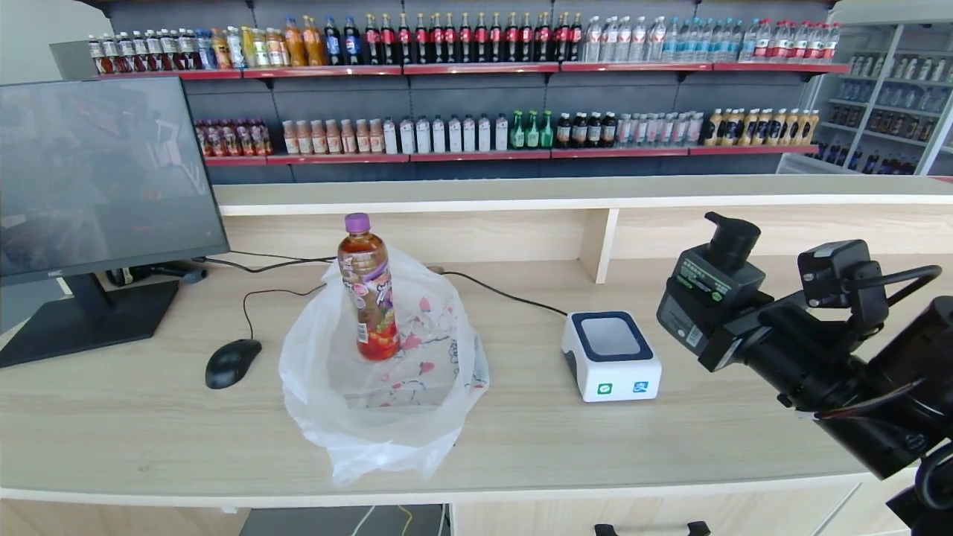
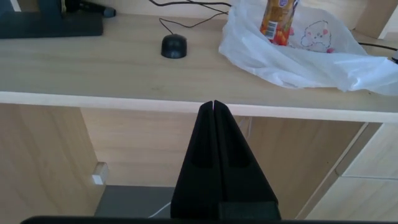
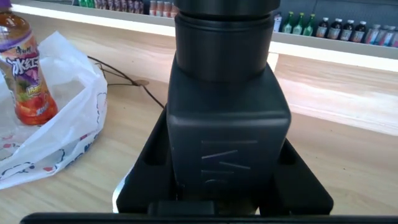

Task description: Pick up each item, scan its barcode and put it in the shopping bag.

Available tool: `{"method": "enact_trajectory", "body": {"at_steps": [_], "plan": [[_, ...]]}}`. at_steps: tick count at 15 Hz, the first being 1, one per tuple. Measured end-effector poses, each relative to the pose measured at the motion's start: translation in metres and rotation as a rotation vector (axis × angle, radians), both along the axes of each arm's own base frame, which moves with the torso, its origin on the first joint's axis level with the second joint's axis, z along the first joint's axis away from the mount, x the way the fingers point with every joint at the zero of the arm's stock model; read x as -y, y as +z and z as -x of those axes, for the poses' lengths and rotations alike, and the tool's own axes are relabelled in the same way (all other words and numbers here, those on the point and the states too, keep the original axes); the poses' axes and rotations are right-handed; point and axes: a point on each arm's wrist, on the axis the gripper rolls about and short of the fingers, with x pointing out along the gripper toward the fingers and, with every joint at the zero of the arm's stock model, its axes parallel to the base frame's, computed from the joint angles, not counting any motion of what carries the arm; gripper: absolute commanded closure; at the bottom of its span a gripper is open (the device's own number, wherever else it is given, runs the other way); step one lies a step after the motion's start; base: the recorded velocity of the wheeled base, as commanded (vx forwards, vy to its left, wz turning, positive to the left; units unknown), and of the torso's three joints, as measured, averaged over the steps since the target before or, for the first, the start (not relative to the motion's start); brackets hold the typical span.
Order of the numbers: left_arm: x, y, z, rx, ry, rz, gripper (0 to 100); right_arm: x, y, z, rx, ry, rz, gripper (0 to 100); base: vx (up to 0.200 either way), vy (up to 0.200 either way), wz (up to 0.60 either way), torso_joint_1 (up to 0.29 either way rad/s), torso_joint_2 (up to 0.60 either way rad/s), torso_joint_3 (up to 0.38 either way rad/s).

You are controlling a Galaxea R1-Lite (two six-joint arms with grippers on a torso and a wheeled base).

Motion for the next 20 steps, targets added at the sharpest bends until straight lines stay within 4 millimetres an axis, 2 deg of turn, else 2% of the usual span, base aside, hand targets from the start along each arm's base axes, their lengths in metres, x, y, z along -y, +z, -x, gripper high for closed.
{"method": "enact_trajectory", "body": {"at_steps": [3, 6, 10, 14, 17, 20], "plan": [[0.0, 0.0, 0.0, 0.0, 0.001, 0.0, 100, -0.005, 0.001, -0.005, 0.011, 0.011, 0.001, 100, 0.0, 0.0, 0.0, 0.0, 0.0, 0.0], [0.0, 0.0, 0.0, 0.0, 0.001, 0.0, 100, -0.014, 0.011, -0.017, 0.107, 0.147, 0.076, 100, 0.0, 0.0, 0.0, 0.0, 0.0, 0.0], [0.0, 0.0, 0.0, 0.0, 0.001, 0.0, 100, -0.029, 0.021, -0.046, 0.265, 0.214, 0.207, 100, 0.0, 0.0, 0.0, 0.0, 0.0, 0.0], [0.0, 0.0, 0.0, 0.0, 0.001, 0.0, 100, -0.047, 0.008, -0.059, 0.403, 0.26, 0.44, 100, 0.0, 0.0, 0.0, 0.0, 0.0, 0.0], [0.0, 0.0, 0.0, 0.0, 0.001, 0.0, 100, -0.046, -0.011, -0.056, 0.394, 0.275, 0.548, 100, 0.0, 0.0, 0.0, 0.0, 0.0, 0.0], [0.0, 0.0, 0.0, 0.0, 0.001, 0.0, 100, -0.048, -0.014, -0.06, 0.463, 0.316, 0.618, 100, 0.0, 0.0, 0.0, 0.0, 0.0, 0.0]]}}
